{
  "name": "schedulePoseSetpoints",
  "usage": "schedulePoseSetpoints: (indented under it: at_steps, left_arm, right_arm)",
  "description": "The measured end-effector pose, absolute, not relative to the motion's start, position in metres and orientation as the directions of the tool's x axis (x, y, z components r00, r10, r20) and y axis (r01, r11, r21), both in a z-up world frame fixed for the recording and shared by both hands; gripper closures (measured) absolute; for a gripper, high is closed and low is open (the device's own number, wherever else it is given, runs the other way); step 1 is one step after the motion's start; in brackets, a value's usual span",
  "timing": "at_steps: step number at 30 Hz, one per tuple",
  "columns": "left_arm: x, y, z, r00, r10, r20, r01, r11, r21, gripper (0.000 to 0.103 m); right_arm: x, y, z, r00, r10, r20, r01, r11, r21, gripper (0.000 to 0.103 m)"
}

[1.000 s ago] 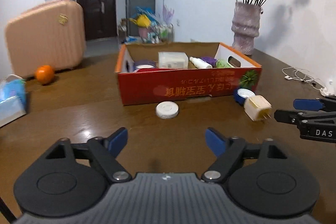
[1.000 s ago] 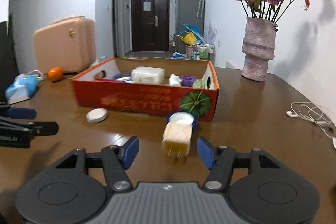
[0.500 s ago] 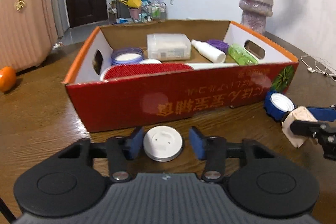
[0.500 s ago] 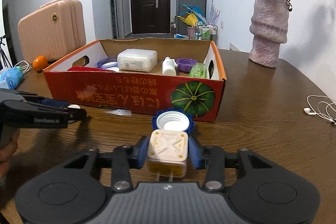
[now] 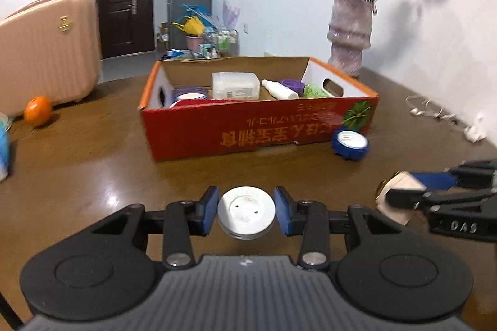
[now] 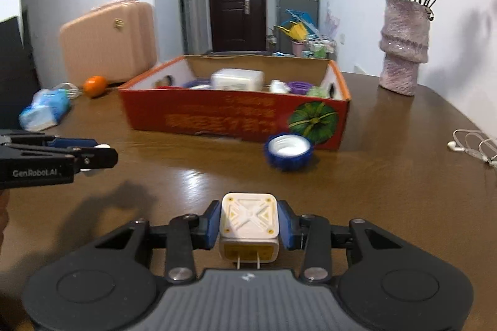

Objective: Organize rigid objects
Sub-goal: 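Grasp the white round cap with the left tool while the right tool grasps the beige plug, then carry the cap and plug into the box and open both tools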

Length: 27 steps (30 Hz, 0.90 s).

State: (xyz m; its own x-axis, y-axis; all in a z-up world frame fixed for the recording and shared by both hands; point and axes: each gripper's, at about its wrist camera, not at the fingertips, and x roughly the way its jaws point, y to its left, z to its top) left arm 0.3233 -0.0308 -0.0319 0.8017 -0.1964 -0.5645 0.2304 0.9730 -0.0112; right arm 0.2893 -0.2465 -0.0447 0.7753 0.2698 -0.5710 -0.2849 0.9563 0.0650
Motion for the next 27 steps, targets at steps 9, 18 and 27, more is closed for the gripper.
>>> schedulePoseSetpoints:
  at_steps: [9,18,27]
  left_arm:
    - [0.214,-0.006,-0.012,0.834,-0.201,-0.515,0.177,0.98,-0.096,0.064]
    - [0.149,0.0,-0.001,0.866,-0.196,-0.461,0.161,0.98,-0.114,0.064]
    - [0.133,0.0,-0.003,0.866,-0.214,-0.451,0.173,0.976,-0.132,0.064]
  right_arm:
    - [0.211,-0.22,-0.034,0.773,0.343,-0.534,-0.361,0.93,0.075,0.066]
    - [0.16,-0.22,-0.017,0.807,0.346,-0.478,-0.363,0.93,0.061,0.066]
    - [0.158,-0.227,-0.015,0.82,0.34,-0.461,-0.345,0.935,0.077,0.066]
